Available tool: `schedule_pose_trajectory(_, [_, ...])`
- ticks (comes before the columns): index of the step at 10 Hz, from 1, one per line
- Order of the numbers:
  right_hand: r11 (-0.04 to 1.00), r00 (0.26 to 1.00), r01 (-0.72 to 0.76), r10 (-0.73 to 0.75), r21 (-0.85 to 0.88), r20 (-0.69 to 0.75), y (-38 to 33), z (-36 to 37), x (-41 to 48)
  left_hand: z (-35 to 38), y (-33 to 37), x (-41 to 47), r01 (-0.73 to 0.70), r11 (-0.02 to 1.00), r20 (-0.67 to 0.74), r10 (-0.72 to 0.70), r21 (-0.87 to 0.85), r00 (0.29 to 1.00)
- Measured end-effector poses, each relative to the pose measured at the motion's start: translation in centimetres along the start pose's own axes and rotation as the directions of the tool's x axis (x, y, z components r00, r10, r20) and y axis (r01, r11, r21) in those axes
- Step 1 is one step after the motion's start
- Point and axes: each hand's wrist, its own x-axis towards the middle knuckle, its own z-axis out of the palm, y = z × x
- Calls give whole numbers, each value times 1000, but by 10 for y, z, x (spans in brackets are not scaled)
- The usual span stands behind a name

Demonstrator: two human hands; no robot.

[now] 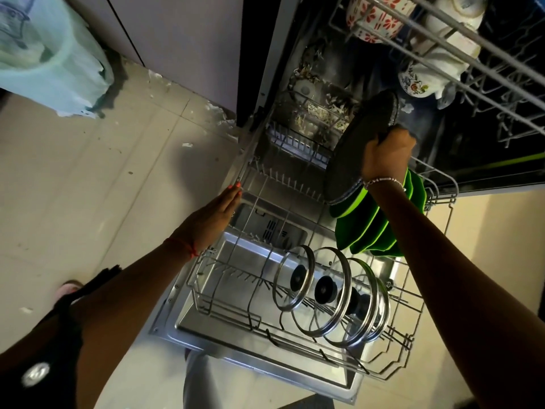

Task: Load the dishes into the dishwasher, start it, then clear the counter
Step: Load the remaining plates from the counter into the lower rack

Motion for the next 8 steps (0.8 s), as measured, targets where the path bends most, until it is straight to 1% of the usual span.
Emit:
schedule_pose_trajectory(1, [1000,998,2,0,-31,60,0,5,-1,-8,3,-4,-114,951,-11,122,288,992])
schedule_pose_trajectory(2, [999,996,-11,14,-40,87,-1,11,-5,-11,3,-2,-205,855,-56,262,477,963])
schedule_pose_trajectory(3, [999,995,20,-15,-50,95,-3,19,-7,-13,2,-3,-212,854,-64,274,476,960])
schedule_pose_trajectory(4, [993,986,69,-53,-96,158,-3,28,-11,-10,3,-2,-219,821,-96,314,527,945])
schedule_pose_trajectory(5, [987,980,105,-83,-118,180,-5,37,-15,-9,4,-4,-195,882,-97,259,430,961])
schedule_pose_trajectory(6, [986,980,109,-85,-123,182,-9,48,-12,-6,4,-3,-174,907,-66,214,383,975])
schedule_pose_trajectory(7, [985,971,88,-52,-147,234,-8,62,-11,-5,3,-3,-135,926,-108,183,352,977])
schedule_pose_trajectory(8, [982,960,79,-28,-171,278,-1,72,-19,-4,3,-5,-138,940,-106,178,311,978])
